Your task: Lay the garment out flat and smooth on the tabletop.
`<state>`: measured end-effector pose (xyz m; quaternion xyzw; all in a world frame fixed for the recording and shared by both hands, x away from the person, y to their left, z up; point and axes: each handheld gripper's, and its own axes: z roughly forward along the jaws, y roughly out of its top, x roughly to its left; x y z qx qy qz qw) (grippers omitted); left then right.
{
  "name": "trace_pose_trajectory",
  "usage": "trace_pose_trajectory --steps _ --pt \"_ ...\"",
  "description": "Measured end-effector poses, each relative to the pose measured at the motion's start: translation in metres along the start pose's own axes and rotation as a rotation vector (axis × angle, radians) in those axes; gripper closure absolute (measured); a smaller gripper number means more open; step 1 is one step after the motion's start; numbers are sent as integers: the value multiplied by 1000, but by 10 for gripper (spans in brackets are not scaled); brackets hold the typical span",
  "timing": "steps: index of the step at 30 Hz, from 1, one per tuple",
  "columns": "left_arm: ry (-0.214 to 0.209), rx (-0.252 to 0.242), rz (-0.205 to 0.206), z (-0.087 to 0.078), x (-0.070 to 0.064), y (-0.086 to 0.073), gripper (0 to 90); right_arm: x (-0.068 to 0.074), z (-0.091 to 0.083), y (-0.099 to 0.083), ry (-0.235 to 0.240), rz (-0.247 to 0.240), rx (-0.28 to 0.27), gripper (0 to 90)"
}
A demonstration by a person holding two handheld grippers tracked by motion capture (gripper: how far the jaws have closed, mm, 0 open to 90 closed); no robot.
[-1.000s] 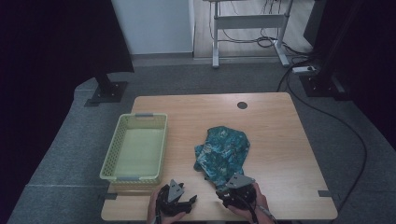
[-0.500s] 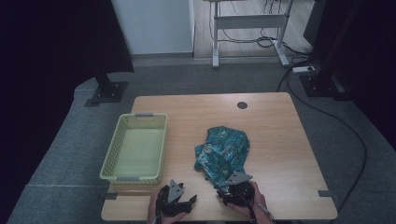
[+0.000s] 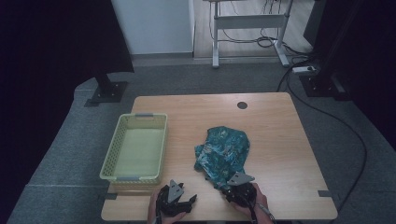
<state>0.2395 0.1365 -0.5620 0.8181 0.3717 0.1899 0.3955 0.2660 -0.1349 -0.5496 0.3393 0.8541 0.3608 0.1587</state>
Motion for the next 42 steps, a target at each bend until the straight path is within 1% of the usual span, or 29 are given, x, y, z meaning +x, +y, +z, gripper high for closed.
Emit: trace_pose_trajectory --steps 5,9,10,15,18,19,21,22,23,24,25,26,30,31,32,33,35,37,39,42 --pt "0 0 0 0 0 0 297 0 -5 -4 17 -7 1 674" --pt "1 0 -1 0 0 0 297 3 -10 -7 22 -35 6 746" --pt "2 -1 -1 0 0 0 297 4 -14 -10 15 -50 13 764" --pt "3 -2 -3 0 0 0 298 7 -23 -16 3 -63 17 777" --pt "4 -2 -3 0 0 0 297 7 -33 -21 5 -64 4 782" --pt "4 -2 -3 0 0 0 297 7 -33 -21 5 -64 4 782" --pt "6 -3 -3 0 0 0 298 7 -38 -22 5 -60 -9 783" --pt "7 -4 -4 0 -1 0 298 7 -43 -21 7 -51 -21 784" --pt "8 -5 -8 0 -1 0 298 7 -43 -21 7 -51 -21 784" --pt "11 -7 -12 0 -1 0 302 8 -46 -20 5 -52 -24 785" --pt "13 -9 -16 0 -1 0 309 7 -53 -16 1 -46 -42 787" --pt "13 -9 -16 0 -1 0 309 7 -53 -16 1 -46 -42 787" --pt "14 -9 -15 0 -1 0 310 4 -70 -7 -14 -42 -84 790" --pt "14 -9 -15 0 -1 0 310 2 -79 -4 -23 -41 -101 791" --pt "14 -8 -14 0 -1 0 310 2 -79 -4 -23 -41 -101 791" --pt "14 -8 -13 0 -1 0 310 0 -84 -2 -26 -43 -112 791" --pt "14 -7 -13 0 -1 0 310 -2 -92 0 -32 -33 -132 793" --pt "13 -9 -19 0 -1 0 312 -7 -102 2 -28 -18 -158 794" --pt "8 -10 -25 0 0 0 317 -9 -107 2 -3 -1 -174 795" --pt "12 -10 -23 0 0 0 318 -9 -111 4 -6 -6 -183 796"
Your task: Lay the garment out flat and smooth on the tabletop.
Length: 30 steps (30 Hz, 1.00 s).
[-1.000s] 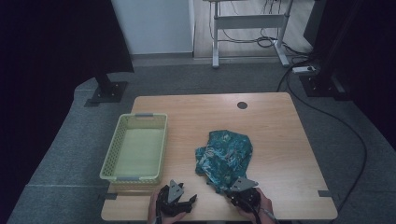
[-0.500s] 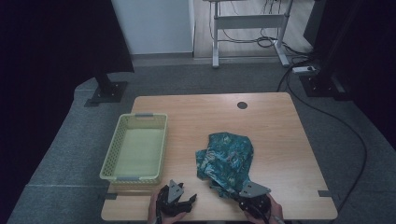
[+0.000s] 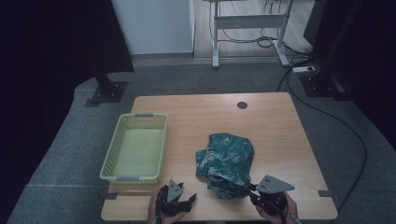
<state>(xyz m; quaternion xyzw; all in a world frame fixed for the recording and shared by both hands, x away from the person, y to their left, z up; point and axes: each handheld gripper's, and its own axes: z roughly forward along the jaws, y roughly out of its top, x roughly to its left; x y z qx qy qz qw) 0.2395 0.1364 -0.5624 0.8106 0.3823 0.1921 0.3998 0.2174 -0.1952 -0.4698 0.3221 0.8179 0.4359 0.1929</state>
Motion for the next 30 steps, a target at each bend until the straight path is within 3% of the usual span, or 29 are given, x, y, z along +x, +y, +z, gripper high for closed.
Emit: trace_pose_trajectory --steps 7,14,23,30 --pt "6 0 2 0 -1 0 325 -2 -9 7 -15 -6 -25 797" --pt "-7 7 2 1 0 2 328 0 -6 4 -10 -5 -23 797" --pt "-40 27 10 6 -4 11 352 -2 -6 3 -13 1 -27 797" --pt "-62 3 28 5 -7 21 375 -2 -7 1 -17 -1 -30 797"
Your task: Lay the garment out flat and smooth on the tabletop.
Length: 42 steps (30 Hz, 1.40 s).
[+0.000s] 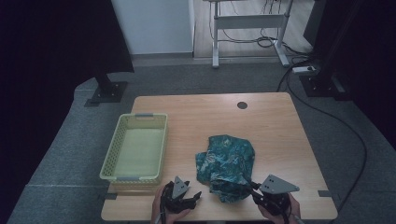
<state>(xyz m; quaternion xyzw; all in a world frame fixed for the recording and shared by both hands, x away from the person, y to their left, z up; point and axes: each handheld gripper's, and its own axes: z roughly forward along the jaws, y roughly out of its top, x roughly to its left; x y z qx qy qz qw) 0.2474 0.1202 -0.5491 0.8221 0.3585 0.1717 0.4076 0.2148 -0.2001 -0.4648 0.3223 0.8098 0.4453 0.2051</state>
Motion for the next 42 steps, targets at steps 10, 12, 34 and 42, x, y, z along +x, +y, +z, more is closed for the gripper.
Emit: trace_pose_trajectory --steps 10,12,34,42 --pt "-23 -32 25 9 -9 17 393 -1 1 -1 3 4 0 796" --pt "-26 -38 30 12 -11 19 397 -1 1 -1 1 6 -1 797" --pt "2 -44 98 39 -21 49 645 3 4 -3 18 1 10 796" --pt "-32 -14 120 45 -22 54 889 1 3 -5 18 6 9 796"
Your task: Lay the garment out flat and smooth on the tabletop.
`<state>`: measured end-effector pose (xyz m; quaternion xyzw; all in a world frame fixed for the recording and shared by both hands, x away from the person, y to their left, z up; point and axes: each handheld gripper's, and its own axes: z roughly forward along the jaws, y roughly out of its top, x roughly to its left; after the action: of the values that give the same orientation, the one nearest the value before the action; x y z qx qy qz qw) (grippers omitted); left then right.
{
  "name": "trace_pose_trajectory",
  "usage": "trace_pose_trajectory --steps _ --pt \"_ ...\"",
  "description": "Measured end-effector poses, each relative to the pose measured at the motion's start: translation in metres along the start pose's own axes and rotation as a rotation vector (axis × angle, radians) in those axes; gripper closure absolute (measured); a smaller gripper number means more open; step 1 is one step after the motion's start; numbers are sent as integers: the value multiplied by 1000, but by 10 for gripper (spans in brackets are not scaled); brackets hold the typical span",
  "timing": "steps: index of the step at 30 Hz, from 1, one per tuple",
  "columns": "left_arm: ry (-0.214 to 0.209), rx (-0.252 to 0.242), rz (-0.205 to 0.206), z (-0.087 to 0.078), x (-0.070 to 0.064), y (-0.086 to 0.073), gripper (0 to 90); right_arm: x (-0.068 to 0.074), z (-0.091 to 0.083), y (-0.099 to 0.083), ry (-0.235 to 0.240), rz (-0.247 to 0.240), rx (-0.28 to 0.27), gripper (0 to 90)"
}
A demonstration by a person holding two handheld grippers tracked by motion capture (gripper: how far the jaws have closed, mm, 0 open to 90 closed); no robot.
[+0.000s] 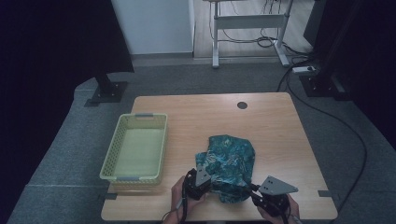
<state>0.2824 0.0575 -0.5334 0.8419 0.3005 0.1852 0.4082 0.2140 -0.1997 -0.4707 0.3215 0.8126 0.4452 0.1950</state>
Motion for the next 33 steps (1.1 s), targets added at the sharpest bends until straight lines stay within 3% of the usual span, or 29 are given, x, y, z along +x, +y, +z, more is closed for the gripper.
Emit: trace_pose_trajectory --steps 9,25,33 --pt "-36 -22 -8 -15 2 -1 899 -4 -4 -4 -8 19 -11 796" --pt "-89 -96 25 -53 -7 4 899 -6 -17 -4 -13 39 -49 796" --pt "-128 -99 28 -56 -9 5 900 -8 -20 -7 -15 49 -49 796"
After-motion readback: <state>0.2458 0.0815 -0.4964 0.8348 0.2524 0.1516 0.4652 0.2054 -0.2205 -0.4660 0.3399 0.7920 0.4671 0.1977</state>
